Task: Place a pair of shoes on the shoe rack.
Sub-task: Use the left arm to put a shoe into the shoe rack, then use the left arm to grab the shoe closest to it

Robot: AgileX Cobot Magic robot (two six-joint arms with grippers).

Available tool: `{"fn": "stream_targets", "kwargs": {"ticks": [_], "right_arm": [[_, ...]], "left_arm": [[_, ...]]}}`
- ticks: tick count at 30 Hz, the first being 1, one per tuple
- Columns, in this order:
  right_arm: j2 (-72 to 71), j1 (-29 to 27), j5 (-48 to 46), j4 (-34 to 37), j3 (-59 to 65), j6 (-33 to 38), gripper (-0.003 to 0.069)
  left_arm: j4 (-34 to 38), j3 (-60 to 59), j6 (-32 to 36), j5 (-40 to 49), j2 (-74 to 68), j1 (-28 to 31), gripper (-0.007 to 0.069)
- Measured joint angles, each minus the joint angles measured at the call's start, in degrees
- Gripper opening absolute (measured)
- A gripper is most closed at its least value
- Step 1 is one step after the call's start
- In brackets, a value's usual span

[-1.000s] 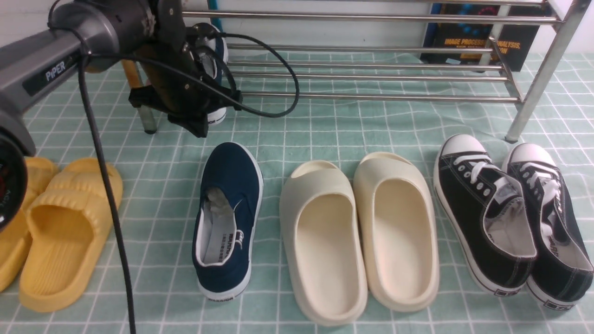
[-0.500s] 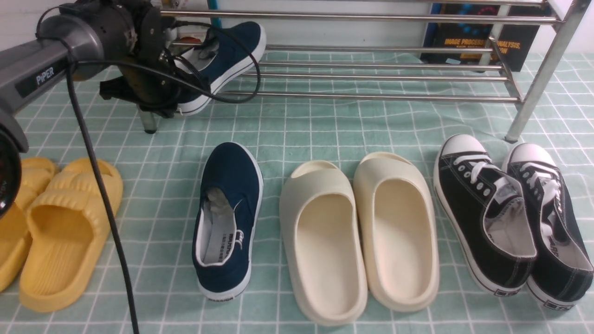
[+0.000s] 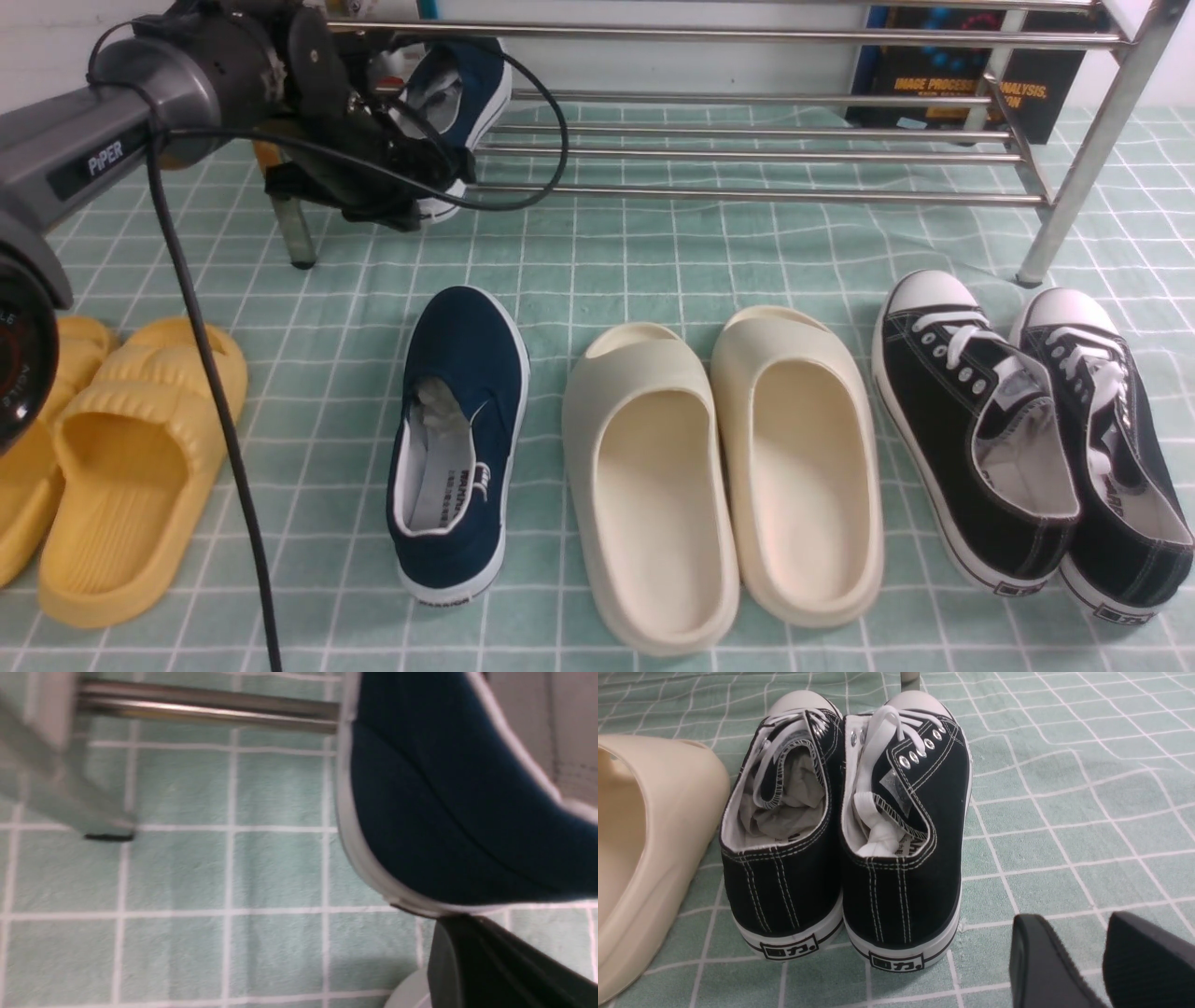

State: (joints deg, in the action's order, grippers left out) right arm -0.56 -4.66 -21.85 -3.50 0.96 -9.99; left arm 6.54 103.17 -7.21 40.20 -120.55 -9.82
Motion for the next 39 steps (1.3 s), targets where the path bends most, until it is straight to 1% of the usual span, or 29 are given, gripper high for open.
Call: {"fn": "stream_targets", "kwargs": {"ticks": [1, 3, 8, 9, 10, 11, 12, 13, 14, 15, 16, 17, 18, 20, 21, 23, 25, 27, 29, 30, 31, 33, 34, 35, 37, 39], "right_arm": [[0.00, 0.00, 0.00, 0.00, 0.00, 0.00, 0.0244], [0.00, 0.00, 0.00, 0.00, 0.00, 0.00, 0.0244], [0.00, 0.00, 0.00, 0.00, 0.00, 0.00, 0.0244], [0.00, 0.00, 0.00, 0.00, 0.00, 0.00, 0.0244], [0.00, 0.00, 0.00, 0.00, 0.00, 0.00, 0.0244], [0.00, 0.00, 0.00, 0.00, 0.00, 0.00, 0.0244], [0.00, 0.00, 0.00, 0.00, 0.00, 0.00, 0.0244], [0.00, 0.00, 0.00, 0.00, 0.00, 0.00, 0.0244], [0.00, 0.00, 0.00, 0.00, 0.00, 0.00, 0.0244], [0.00, 0.00, 0.00, 0.00, 0.00, 0.00, 0.0244], [0.00, 0.00, 0.00, 0.00, 0.00, 0.00, 0.0244], [0.00, 0.00, 0.00, 0.00, 0.00, 0.00, 0.0244], [0.00, 0.00, 0.00, 0.00, 0.00, 0.00, 0.0244], [0.00, 0.00, 0.00, 0.00, 0.00, 0.00, 0.0244], [0.00, 0.00, 0.00, 0.00, 0.00, 0.00, 0.0244], [0.00, 0.00, 0.00, 0.00, 0.00, 0.00, 0.0244], [0.00, 0.00, 0.00, 0.00, 0.00, 0.00, 0.0244], [0.00, 0.00, 0.00, 0.00, 0.00, 0.00, 0.0244], [0.00, 0.00, 0.00, 0.00, 0.00, 0.00, 0.0244], [0.00, 0.00, 0.00, 0.00, 0.00, 0.00, 0.0244], [0.00, 0.00, 0.00, 0.00, 0.00, 0.00, 0.0244], [0.00, 0.00, 0.00, 0.00, 0.00, 0.00, 0.0244], [0.00, 0.00, 0.00, 0.00, 0.00, 0.00, 0.0244], [0.00, 0.00, 0.00, 0.00, 0.00, 0.00, 0.0244], [0.00, 0.00, 0.00, 0.00, 0.00, 0.00, 0.0244], [0.00, 0.00, 0.00, 0.00, 0.00, 0.00, 0.0244]], "left_arm": [[0.06, 0.00, 0.21, -0.06, 0.00, 0.00, 0.0051], [0.74, 0.00, 0.62, 0.08, 0.27, -0.08, 0.0112], [0.69, 0.00, 0.88, 5.24, 4.49, -0.13, 0.0232], [0.61, 0.00, 0.88, 5.84, 4.77, -0.13, 0.0241], [0.38, 0.00, 0.88, 8.21, 7.92, -0.13, 0.0263], [0.31, 0.00, 0.88, 8.53, 8.29, -0.13, 0.0265], [0.17, 0.00, 0.93, 10.97, 10.68, -0.13, 0.0275], [0.09, 0.00, 1.05, 11.72, 11.90, -0.13, 0.0277], [-0.05, 0.00, 1.48, 15.03, 14.81, -0.13, 0.0280], [-0.05, 0.05, 1.62, 15.96, 15.98, -0.13, 0.0281], [-0.07, 0.23, 2.19, 20.68, 19.25, -0.13, 0.0281], [-0.07, 0.22, 2.19, 21.26, 19.55, -0.13, 0.0279], [-0.01, 0.24, 2.38, 24.35, 20.73, -0.13, 0.0277], [0.03, 0.03, 2.30, 29.85, 23.55, -0.13, 0.0260], [0.11, -0.77, 1.67, 30.24, 24.52, -0.13, 0.0250], [0.11, -2.45, 0.95, 30.36, 25.77, -0.19, 0.0240], [-0.55, -8.43, -0.87, 30.50, 28.80, -1.02, 0.0226], [-1.40, -15.41, -1.70, 30.57, 32.15, -3.07, 0.0223], [-2.29, -23.21, -2.92, 30.57, 35.65, -7.03, 0.0223], [-2.53, -24.77, -3.30, 30.57, 35.94, -7.46, 0.0223], [-3.09, -27.81, -4.03, 30.57, 37.05, -9.23, 0.0223], [-4.53, -35.89, -6.30, 30.01, 38.21, -14.45, 0.0222], [-5.10, -39.66, -7.46, 28.16, 38.19, -16.75, 0.0222], [-5.40, -41.76, -8.28, 26.20, 38.19, -17.85, 0.0222], [-5.63, -43.92, -10.14, 22.98, 37.78, -18.69, 0.0225], [-6.54, -44.91, -13.82, 19.41, 37.08, -18.79, 0.0237]]}}
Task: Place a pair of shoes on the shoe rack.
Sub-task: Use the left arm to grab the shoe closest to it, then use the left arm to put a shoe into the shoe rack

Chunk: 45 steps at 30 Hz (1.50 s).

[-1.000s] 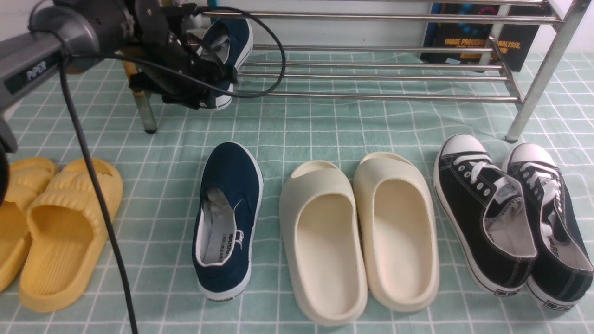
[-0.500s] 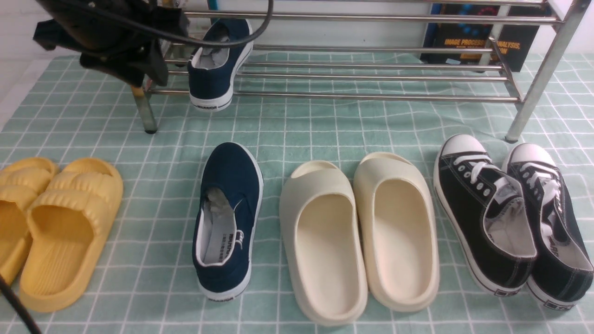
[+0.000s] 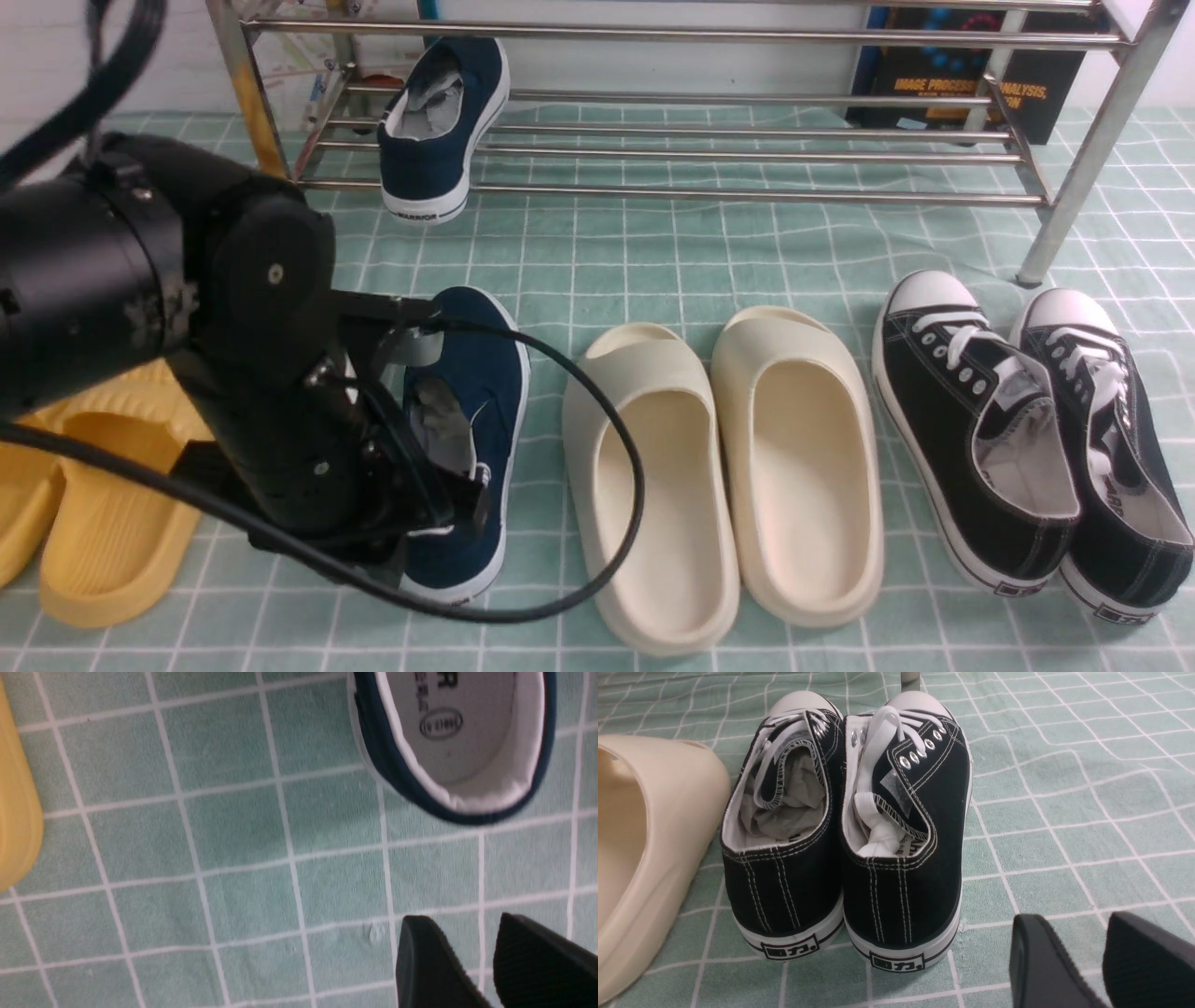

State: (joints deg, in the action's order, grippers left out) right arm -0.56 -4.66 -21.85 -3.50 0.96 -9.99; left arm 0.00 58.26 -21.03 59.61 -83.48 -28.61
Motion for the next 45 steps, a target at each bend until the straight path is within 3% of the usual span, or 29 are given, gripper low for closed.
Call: {"fn": "stream_targets", "kwargs": {"ticks": [10, 14, 19, 20, 21, 22, 27, 34, 36, 41, 45], "right_arm": [[0.00, 0.00, 0.00, 0.00, 0.00, 0.00, 0.0244], [0.00, 0.00, 0.00, 0.00, 0.00, 0.00, 0.0244], [0.00, 0.00, 0.00, 0.00, 0.00, 0.00, 0.0244], [0.00, 0.00, 0.00, 0.00, 0.00, 0.00, 0.0244], [0.00, 0.00, 0.00, 0.00, 0.00, 0.00, 0.0244], [0.00, 0.00, 0.00, 0.00, 0.00, 0.00, 0.0244], [0.00, 0.00, 0.00, 0.00, 0.00, 0.00, 0.0244], [0.00, 0.00, 0.00, 0.00, 0.00, 0.00, 0.0244], [0.00, 0.00, 0.00, 0.00, 0.00, 0.00, 0.0244], [0.00, 0.00, 0.00, 0.00, 0.00, 0.00, 0.0244], [0.00, 0.00, 0.00, 0.00, 0.00, 0.00, 0.0244]], "left_arm": [[-9.61, -0.03, -15.73, -11.26, -2.38, 0.00, 0.0421], [-11.28, -0.03, -18.71, -13.45, -5.70, 0.00, 0.0435], [-11.88, -0.03, -19.40, -14.14, -10.78, 0.00, 0.0360], [-12.35, -0.03, -19.39, -14.32, -12.32, 0.00, 0.0298], [-12.47, -0.03, -19.39, -14.32, -12.63, 0.00, 0.0298], [-12.95, -0.03, -19.39, -14.39, -13.32, 0.00, 0.0221], [-14.88, -0.03, -19.44, -14.43, -12.61, 0.00, -0.0005], [-15.35, 6.41, -16.44, -6.43, -8.89, 0.00, -0.0002], [-15.26, 13.38, -12.68, -1.24, -8.47, 0.00, -0.0002], [-13.65, 23.16, -8.36, 1.25, -9.93, 0.40, -0.0002], [-5.30, 33.25, -2.15, 2.44, -14.92, 4.82, -0.0002]]}}
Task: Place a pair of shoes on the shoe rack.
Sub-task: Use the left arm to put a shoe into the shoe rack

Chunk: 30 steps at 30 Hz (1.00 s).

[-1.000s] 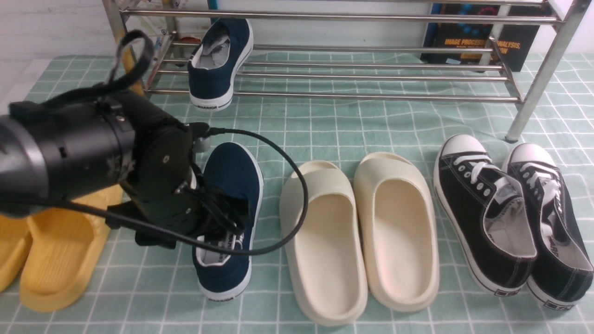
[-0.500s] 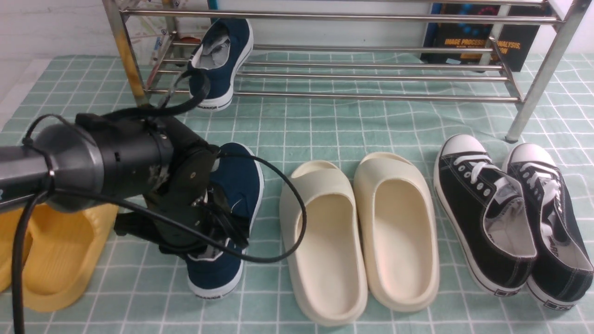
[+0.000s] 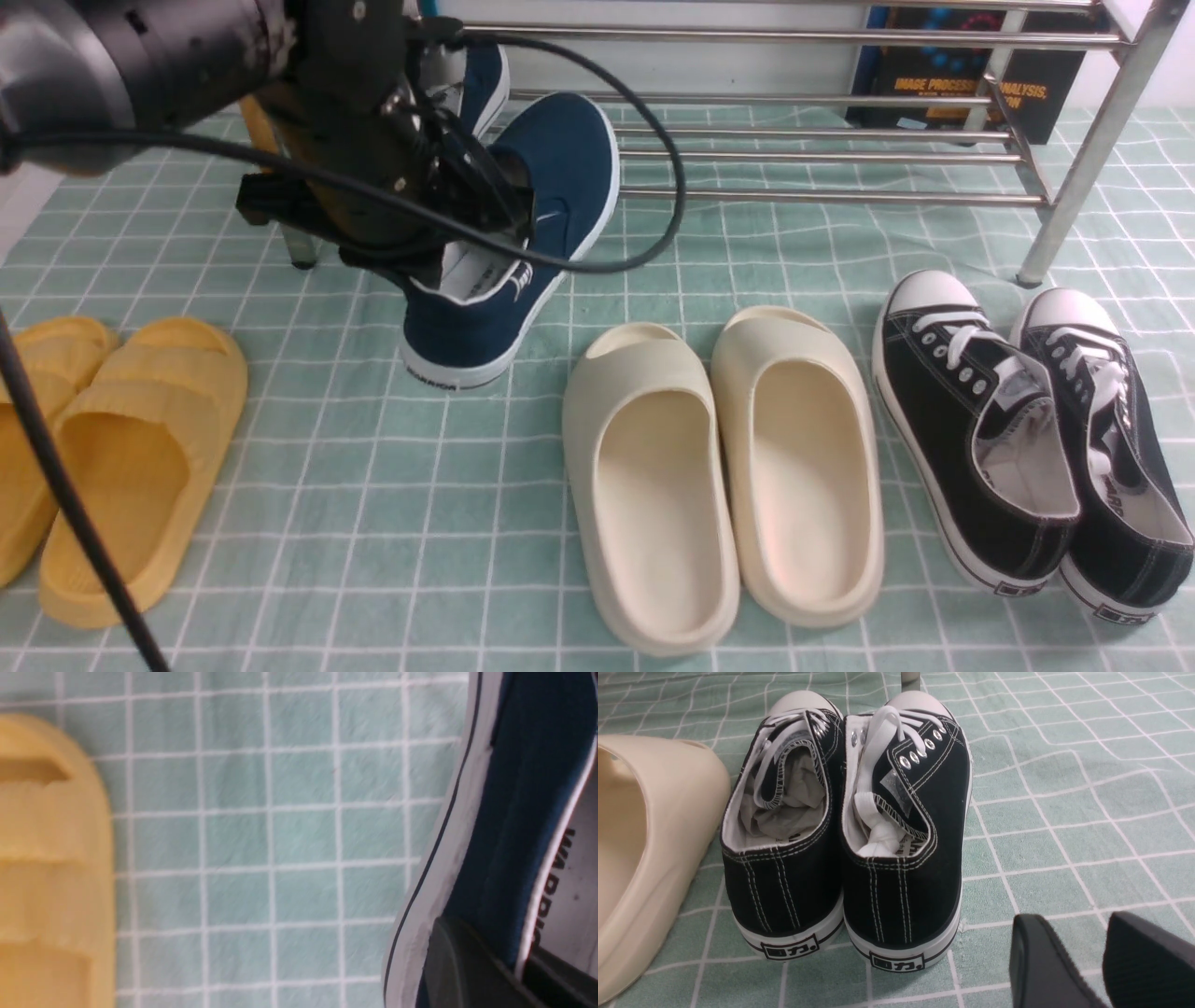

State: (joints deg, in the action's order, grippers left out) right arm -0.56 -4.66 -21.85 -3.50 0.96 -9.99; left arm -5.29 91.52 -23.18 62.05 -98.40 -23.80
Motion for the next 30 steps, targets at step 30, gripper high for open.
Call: {"fn": "stream_targets", "kwargs": {"ticks": [30], "right_arm": [[0.00, 0.00, 0.00, 0.00, 0.00, 0.00, 0.0244]], "left_arm": [[7.88, 38.32, 0.81, -10.55, -33.76, 8.61, 0.0027]]}}
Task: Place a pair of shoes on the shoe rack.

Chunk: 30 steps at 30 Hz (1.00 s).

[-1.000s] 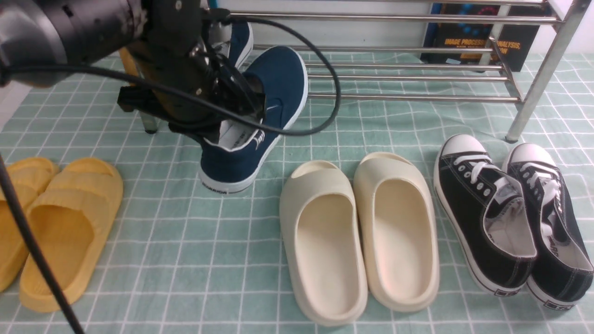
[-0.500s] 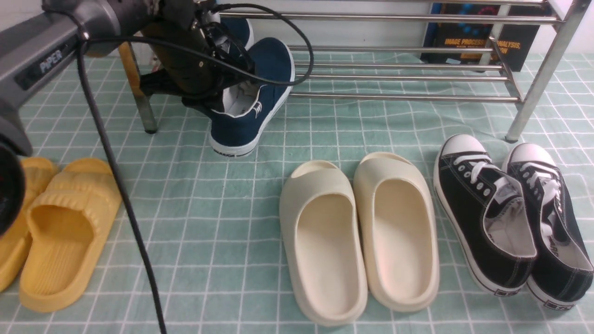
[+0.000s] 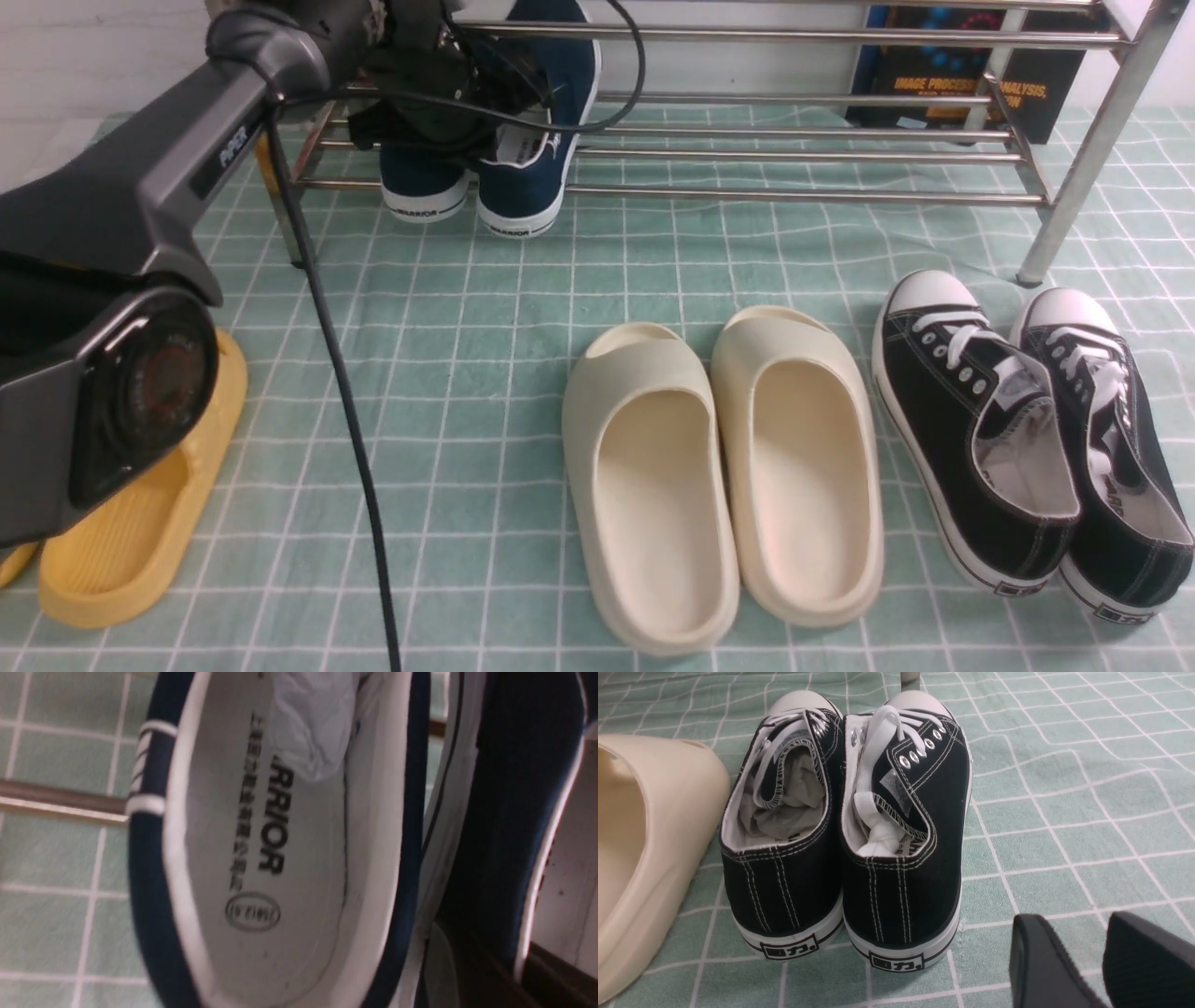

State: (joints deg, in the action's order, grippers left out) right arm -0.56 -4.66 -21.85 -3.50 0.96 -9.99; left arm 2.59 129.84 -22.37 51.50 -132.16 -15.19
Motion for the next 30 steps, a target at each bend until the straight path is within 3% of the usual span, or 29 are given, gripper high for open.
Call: {"fn": "stream_targets", "kwargs": {"ticks": [5, 11, 16, 19, 30], "right_arm": [[0.00, 0.00, 0.00, 0.00, 0.00, 0.00, 0.0244], [0.00, 0.00, 0.00, 0.00, 0.00, 0.00, 0.0246], [0.00, 0.00, 0.00, 0.00, 0.00, 0.00, 0.0246], [0.00, 0.00, 0.00, 0.00, 0.00, 0.00, 0.0246], [0.00, 0.00, 0.00, 0.00, 0.00, 0.00, 0.0246]], "left_arm": [[0.46, 0.30, -0.11, -3.37, -0.48, 0.00, 0.0116], [0.54, 1.55, -0.11, -3.73, -0.08, 0.00, 0.0298], [0.42, 1.69, 1.31, -0.48, 3.57, 0.00, 0.0321], [-0.79, 1.74, 3.72, 3.97, 8.92, 0.00, 0.0284], [-7.78, 1.35, 9.49, 20.16, 33.02, 0.00, -0.0006]]}}
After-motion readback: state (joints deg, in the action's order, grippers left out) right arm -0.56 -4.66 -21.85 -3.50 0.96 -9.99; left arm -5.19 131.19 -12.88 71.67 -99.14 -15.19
